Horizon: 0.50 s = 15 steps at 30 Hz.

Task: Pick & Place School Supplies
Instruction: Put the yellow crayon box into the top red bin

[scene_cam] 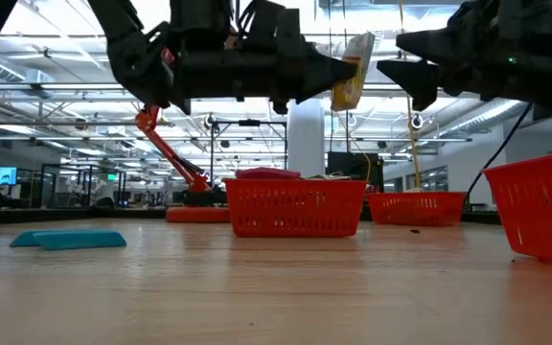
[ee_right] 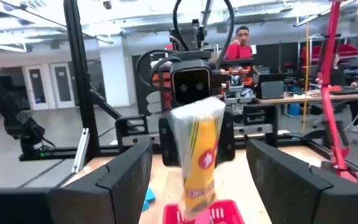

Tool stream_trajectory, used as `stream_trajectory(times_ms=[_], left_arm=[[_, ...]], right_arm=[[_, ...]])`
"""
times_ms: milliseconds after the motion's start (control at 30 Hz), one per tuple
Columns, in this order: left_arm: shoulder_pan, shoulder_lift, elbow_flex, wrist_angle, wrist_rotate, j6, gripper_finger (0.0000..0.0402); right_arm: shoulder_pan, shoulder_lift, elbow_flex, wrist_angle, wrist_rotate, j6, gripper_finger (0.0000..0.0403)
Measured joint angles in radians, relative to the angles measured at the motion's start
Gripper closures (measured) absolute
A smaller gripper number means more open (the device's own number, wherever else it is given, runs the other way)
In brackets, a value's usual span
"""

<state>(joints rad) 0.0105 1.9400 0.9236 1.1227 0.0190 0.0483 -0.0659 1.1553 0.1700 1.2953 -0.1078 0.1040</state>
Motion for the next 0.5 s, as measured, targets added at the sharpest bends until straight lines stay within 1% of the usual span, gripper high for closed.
stream_trajectory(times_ms=[100,233,300,433,500], left_arm=[[0.03,0.005,0.022,0.005,0.062,-0.002,0.0367],[0.052,0.031,0.054,0.001,0.096,-0.001,0.0367],[0.058,0.04,0.065,-0.012,0.131,-0.005,0.0367],[0.063,0.038,0.072,-0.023,0.139,-0.001,0.0367],[0.063,0.038,0.072,-0.029,0.138,0.005,0.0367]], right_arm=[[-0.025,0.03,0.032,-0.011,-0.027,0.02,0.0149],[-0.033,0.098,0.084,-0.013,-0.041,0.017,0.0149],[-0.033,0.141,0.106,-0.012,-0.052,0.017,0.0149],[-0.042,0.195,0.131,0.018,-0.053,0.011,0.0151],[-0.051,0.209,0.135,0.018,-0.054,0.013,0.0159]])
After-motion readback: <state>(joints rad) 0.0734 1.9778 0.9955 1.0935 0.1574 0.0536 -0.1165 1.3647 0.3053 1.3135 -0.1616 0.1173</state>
